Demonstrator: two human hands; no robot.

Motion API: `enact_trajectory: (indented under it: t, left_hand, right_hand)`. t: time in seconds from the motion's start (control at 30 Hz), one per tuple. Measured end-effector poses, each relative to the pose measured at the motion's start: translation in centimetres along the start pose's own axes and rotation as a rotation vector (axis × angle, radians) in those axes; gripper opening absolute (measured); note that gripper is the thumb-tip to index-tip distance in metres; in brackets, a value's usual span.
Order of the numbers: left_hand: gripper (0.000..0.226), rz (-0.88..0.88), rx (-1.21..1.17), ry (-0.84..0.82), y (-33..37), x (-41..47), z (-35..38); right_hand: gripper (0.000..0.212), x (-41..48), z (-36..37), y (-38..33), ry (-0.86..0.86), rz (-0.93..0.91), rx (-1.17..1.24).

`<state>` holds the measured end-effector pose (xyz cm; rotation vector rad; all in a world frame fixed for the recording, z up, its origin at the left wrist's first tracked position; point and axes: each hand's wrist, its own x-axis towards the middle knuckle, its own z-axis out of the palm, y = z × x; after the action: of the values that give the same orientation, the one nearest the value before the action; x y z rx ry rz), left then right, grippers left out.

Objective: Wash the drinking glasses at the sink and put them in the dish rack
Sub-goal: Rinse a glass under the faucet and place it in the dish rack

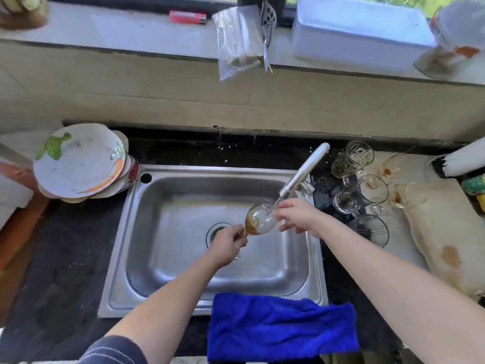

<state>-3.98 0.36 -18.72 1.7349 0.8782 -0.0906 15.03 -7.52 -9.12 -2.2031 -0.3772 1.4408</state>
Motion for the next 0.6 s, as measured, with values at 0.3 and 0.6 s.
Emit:
enact_trajectory:
  t: [0.3, 0.6]
  left_hand:
    - [0.010, -0.128, -0.141, 0.134, 0.5, -0.1, -1.0]
    - [0.050, -0.522, -1.038, 0.216, 1.3, -0.2, -0.3]
  right_hand:
    - [0.009, 0.6, -0.3, -1.0, -0.046, -0.090, -0.009]
    - [0.009, -0.4, -1.0, -1.9, -0.136, -0.041, -0.023]
